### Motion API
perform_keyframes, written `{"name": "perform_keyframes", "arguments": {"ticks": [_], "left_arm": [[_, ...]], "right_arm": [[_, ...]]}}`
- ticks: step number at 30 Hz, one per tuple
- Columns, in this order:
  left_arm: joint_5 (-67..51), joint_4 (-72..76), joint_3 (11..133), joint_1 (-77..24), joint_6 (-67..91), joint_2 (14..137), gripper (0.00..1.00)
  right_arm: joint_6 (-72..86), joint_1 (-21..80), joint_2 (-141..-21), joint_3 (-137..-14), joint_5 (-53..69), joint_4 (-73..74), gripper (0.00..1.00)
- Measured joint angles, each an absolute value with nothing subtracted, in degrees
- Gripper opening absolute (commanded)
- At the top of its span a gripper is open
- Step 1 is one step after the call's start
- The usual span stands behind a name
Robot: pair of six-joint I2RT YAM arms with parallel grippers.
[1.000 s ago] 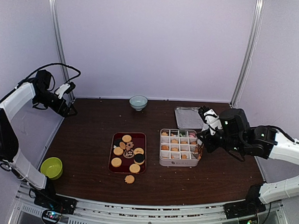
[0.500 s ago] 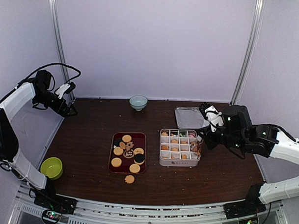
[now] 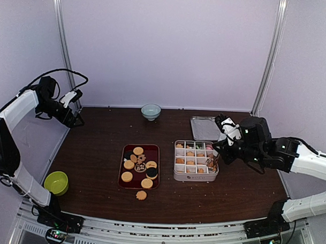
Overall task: Pack the cookies
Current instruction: Place the fake cookies in the empty pocket of the box.
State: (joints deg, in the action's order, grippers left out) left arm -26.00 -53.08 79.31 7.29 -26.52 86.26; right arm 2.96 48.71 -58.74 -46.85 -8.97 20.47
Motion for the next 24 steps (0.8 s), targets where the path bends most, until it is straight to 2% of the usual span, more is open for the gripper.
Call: {"name": "perform_keyframes", "arguments": {"ticks": [2, 6, 8, 11, 24], "left_arm": [[-26.0, -53.1, 79.3, 7.3, -26.5, 86.3, 0.97], [-26.0, -53.2, 79.3, 7.3, -26.5, 86.3, 0.97], [-26.0, -53.2, 79.3, 7.3, -26.5, 86.3, 0.97], [-26.0, -53.3, 79.3, 7.3, -26.5, 86.3, 0.97], [-26.6, -54.1, 79.3, 7.3, -26.6, 86.3, 0.97]], "right_arm": [[3.0, 48.6, -58.7, -46.7, -9.0, 20.4, 0.22], [3.1, 48.5, -58.5, -46.7, -8.9, 20.8, 0.46], [2.8, 48.4, -58.1, -46.7, -8.9, 21.1, 0.48], [3.0, 48.4, -57.2, -46.7, -8.8, 21.4, 0.46], [3.2, 48.3, -57.5, -54.7, -8.6, 21.6, 0.21]]}}
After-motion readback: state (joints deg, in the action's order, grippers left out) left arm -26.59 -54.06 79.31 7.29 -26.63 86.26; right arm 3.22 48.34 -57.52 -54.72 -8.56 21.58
